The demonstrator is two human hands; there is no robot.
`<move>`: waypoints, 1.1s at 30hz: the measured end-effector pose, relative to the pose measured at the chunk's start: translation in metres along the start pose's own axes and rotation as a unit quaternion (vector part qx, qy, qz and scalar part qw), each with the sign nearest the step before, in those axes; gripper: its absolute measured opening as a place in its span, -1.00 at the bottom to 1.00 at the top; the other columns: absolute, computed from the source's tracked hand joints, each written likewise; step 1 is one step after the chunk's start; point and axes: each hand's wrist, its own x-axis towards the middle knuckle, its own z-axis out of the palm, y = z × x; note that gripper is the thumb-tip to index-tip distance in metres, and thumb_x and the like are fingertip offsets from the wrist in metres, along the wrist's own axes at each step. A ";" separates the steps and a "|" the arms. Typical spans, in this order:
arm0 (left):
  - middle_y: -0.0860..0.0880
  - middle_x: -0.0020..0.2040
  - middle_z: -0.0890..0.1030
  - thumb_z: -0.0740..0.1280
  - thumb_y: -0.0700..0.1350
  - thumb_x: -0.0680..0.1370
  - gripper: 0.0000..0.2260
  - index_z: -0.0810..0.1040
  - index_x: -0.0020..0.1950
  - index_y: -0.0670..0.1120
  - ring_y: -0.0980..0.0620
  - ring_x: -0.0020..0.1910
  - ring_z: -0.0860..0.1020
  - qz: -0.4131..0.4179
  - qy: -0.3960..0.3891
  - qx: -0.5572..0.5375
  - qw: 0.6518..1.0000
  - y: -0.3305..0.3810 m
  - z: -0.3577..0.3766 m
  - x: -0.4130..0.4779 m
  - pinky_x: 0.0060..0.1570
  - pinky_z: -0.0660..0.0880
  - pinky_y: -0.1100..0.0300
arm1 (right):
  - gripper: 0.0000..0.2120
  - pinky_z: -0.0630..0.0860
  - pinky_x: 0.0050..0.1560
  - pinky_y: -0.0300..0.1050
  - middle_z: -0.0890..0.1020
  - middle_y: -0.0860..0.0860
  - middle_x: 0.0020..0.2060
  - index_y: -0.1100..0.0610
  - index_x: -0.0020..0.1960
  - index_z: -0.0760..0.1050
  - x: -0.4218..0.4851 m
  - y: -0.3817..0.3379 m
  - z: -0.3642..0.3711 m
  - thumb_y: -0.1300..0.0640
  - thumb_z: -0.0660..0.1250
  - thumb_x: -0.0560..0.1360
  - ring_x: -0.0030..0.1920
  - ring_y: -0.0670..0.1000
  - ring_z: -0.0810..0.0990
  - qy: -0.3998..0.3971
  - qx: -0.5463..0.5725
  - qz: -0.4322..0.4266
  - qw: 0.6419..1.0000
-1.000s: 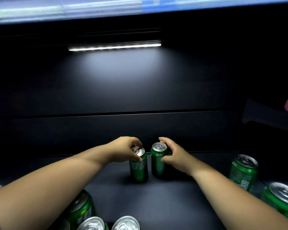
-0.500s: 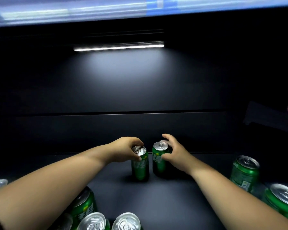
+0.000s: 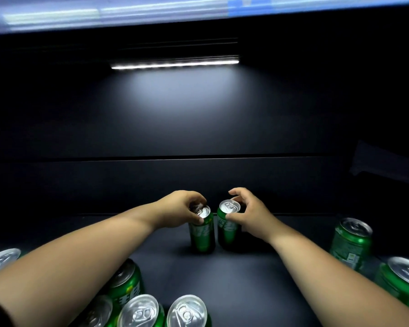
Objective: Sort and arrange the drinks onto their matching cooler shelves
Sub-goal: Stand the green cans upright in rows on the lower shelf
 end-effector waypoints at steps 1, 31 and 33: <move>0.06 0.09 0.62 0.56 -0.10 0.40 -0.52 0.55 0.29 0.02 0.12 0.06 0.59 0.003 -0.002 0.003 1.000 0.000 -0.001 -0.002 0.12 0.55 0.18 | -0.44 0.57 -0.17 -0.08 0.58 -0.04 0.10 -0.20 0.22 0.44 -0.003 -0.004 0.000 0.11 0.53 0.30 0.00 0.01 0.63 -0.002 0.004 0.000 1.000; 0.13 -0.04 0.67 0.45 0.10 0.49 -0.76 0.63 0.11 0.06 0.17 -0.05 0.62 0.053 -0.022 0.025 0.998 -0.002 -0.014 -0.167 0.10 0.56 0.13 | -0.73 0.60 0.00 -0.10 0.64 0.02 0.18 0.01 0.20 0.53 -0.159 -0.095 0.062 0.18 0.44 0.52 0.07 -0.04 0.63 -0.019 0.086 0.081 0.993; 0.15 0.01 0.66 0.42 0.07 0.53 -0.77 0.61 0.15 0.06 0.16 -0.02 0.61 0.050 -0.021 0.013 0.998 0.000 -0.013 -0.169 0.13 0.54 0.14 | -0.75 0.54 -0.17 -0.25 0.64 0.03 0.12 0.05 0.22 0.51 -0.163 -0.095 0.063 0.21 0.39 0.57 -0.04 -0.09 0.60 -0.022 0.077 0.080 0.994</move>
